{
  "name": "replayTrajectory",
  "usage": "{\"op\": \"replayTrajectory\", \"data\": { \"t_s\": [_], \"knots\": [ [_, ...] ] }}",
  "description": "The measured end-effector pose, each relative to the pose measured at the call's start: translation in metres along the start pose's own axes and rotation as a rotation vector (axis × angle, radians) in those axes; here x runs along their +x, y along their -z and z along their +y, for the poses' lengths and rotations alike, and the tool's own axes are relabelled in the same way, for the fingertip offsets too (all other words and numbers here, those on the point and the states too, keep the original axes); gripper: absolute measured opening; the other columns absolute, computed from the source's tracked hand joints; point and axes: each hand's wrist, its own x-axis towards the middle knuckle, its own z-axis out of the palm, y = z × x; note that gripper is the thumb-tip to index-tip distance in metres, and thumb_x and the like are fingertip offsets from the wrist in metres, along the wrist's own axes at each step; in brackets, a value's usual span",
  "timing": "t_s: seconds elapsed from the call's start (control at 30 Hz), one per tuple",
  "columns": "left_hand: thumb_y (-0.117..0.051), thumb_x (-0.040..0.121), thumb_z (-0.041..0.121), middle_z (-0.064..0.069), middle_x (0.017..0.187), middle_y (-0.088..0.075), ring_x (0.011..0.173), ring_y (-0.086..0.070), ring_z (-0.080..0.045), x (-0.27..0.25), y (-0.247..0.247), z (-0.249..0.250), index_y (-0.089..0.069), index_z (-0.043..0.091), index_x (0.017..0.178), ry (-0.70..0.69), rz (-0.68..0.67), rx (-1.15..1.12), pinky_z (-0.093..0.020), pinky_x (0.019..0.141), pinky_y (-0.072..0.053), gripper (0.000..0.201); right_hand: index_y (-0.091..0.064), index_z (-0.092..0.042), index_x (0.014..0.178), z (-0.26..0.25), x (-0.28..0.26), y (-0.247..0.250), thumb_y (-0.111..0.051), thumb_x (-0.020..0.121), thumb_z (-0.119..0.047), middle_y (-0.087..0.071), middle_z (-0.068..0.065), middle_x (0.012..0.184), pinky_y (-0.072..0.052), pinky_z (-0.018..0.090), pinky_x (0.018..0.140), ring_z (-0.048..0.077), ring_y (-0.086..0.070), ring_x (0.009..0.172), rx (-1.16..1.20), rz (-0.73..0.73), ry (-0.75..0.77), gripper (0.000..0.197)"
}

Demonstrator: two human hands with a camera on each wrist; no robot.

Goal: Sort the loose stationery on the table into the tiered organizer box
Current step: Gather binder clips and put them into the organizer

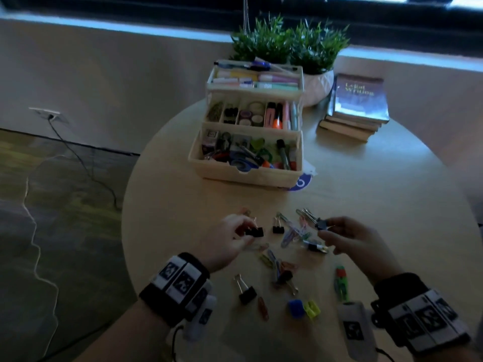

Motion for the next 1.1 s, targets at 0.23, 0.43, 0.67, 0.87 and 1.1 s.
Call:
{"op": "replayTrajectory", "data": {
  "t_s": [0.23, 0.43, 0.67, 0.87, 1.1],
  "knots": [
    [-0.063, 0.084, 0.004, -0.007, 0.105, -0.065, 0.095, -0.061, -0.016, 0.069, 0.106, -0.003, -0.067, 0.011, 0.106, -0.104, 0.327, -0.075, -0.008, 0.075, -0.042, 0.024, -0.069, -0.016, 0.095, -0.118, 0.102, -0.053, -0.073, 0.075, -0.029, -0.067, 0.0, 0.08, -0.047, 0.023, 0.061, 0.015, -0.06, 0.07, -0.251, 0.109, 0.212, 0.025],
    [-0.058, 0.086, 0.009, -0.006, 0.096, -0.067, 0.083, -0.06, -0.018, 0.152, 0.156, -0.012, -0.067, 0.011, 0.104, -0.075, 0.329, 0.046, -0.02, 0.071, -0.042, 0.02, -0.066, -0.005, 0.086, -0.177, 0.198, -0.111, -0.069, 0.079, -0.035, -0.057, 0.004, 0.075, -0.044, 0.028, 0.061, 0.015, -0.052, 0.066, -0.503, 0.142, 0.15, 0.031],
    [-0.056, 0.086, 0.014, -0.015, 0.114, -0.062, 0.103, -0.059, -0.031, 0.219, 0.159, -0.031, -0.065, 0.009, 0.108, -0.08, 0.171, 0.223, -0.04, 0.089, -0.049, 0.025, -0.063, -0.007, 0.081, -0.197, 0.26, -0.15, -0.059, 0.084, -0.041, -0.062, 0.01, 0.079, -0.041, 0.024, 0.054, 0.022, -0.057, 0.07, -0.796, 0.171, 0.141, 0.034],
    [-0.046, 0.092, 0.027, -0.01, 0.117, -0.057, 0.112, -0.047, -0.032, 0.229, 0.153, -0.034, -0.065, 0.025, 0.116, -0.116, 0.148, 0.537, -0.038, 0.089, -0.042, 0.03, -0.063, -0.01, 0.1, -0.193, 0.267, -0.147, -0.045, 0.091, -0.016, -0.065, 0.016, 0.104, -0.048, 0.031, 0.068, 0.028, -0.059, 0.082, -0.789, 0.088, 0.162, 0.021],
    [-0.05, 0.092, 0.031, -0.008, 0.128, -0.048, 0.12, -0.041, -0.029, 0.181, 0.155, -0.021, -0.058, 0.021, 0.124, -0.145, 0.174, 0.36, -0.04, 0.101, -0.037, 0.034, -0.064, -0.016, 0.104, -0.172, 0.194, -0.109, -0.054, 0.088, -0.012, -0.057, 0.001, 0.081, -0.048, 0.024, 0.073, 0.012, -0.05, 0.073, -0.516, 0.105, 0.238, 0.019]
  ]
}}
